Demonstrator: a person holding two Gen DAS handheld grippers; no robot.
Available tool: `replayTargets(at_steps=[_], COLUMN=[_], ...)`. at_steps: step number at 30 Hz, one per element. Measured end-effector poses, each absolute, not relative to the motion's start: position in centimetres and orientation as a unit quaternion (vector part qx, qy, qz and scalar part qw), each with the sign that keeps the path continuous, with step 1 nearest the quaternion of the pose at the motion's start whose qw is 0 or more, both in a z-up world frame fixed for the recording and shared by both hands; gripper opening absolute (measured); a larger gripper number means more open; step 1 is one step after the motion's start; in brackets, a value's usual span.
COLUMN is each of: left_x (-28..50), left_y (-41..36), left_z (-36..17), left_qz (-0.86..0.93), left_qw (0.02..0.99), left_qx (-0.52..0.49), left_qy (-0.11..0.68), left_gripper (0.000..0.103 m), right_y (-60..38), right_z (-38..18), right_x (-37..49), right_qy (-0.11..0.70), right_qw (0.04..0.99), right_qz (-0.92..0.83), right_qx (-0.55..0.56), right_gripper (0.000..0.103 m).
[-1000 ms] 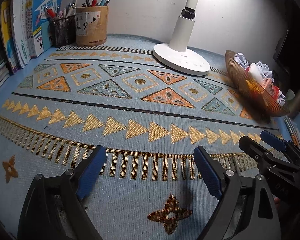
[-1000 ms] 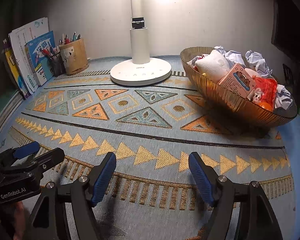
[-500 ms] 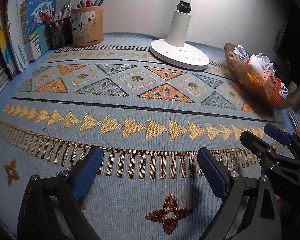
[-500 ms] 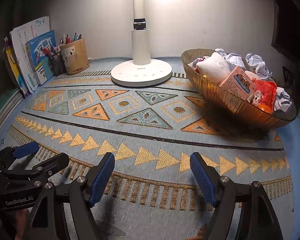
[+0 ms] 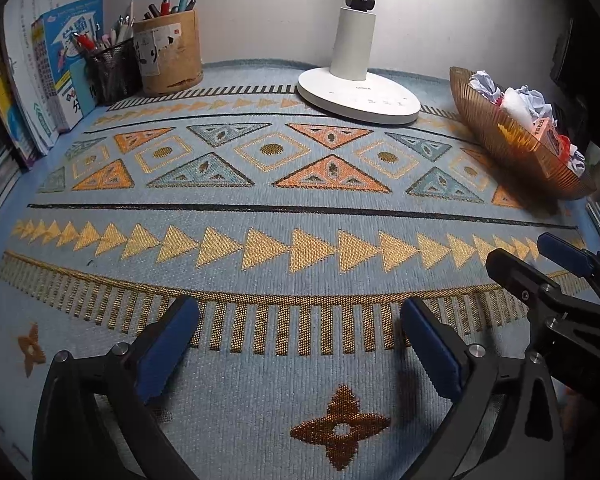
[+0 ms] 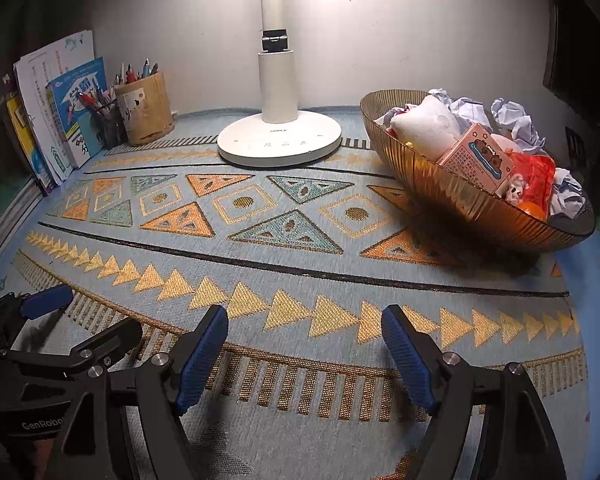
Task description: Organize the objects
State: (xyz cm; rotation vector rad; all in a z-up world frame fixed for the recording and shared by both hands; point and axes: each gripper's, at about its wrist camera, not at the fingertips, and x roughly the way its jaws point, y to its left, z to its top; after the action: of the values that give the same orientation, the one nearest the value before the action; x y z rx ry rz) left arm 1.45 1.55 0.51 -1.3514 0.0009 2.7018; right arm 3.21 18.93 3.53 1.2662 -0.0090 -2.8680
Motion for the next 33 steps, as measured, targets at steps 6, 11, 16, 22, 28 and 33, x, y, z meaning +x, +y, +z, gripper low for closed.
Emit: replayTargets(at_steps=[6, 11, 16, 22, 28, 33], left_x=[1.43, 1.42, 1.37, 1.39, 1.38, 1.39], left_y=[1.70, 1.80, 2.10, 2.12, 2.07, 2.05], left_z=[0.46, 0.41, 0.29, 0.28, 0.31, 0.31], left_qz=[0.892, 0.891, 0.890, 0.890, 0.890, 0.890], left_qw=[0.058, 0.057, 0.053, 0.053, 0.053, 0.053], left_qx=[-0.448, -0.449, -0.453, -0.453, -0.453, -0.453], left_qy=[0.005, 0.011, 0.024, 0.025, 0.025, 0.025], left_gripper=[0.101, 0.102, 0.102, 0.102, 0.102, 0.102], right_y=[19.10, 19.21, 19.39, 19.37, 19.53, 19.76], right_z=[3.52, 3.44, 3.26, 3.23, 3.26, 3.11], right_x=[3.20, 3.14, 2.86, 2.89, 2.99, 2.88], right_qy=[-0.007, -0.009, -0.012, -0.018, -0.022, -0.030], right_qw=[0.002, 0.000, -0.005, -0.005, -0.004, 0.000], right_qz=[-0.914, -0.913, -0.910, -0.909, -0.910, -0.907], right_qx=[0.405, 0.408, 0.414, 0.416, 0.415, 0.419], right_gripper=[0.078, 0.078, 0.078, 0.078, 0.083, 0.083])
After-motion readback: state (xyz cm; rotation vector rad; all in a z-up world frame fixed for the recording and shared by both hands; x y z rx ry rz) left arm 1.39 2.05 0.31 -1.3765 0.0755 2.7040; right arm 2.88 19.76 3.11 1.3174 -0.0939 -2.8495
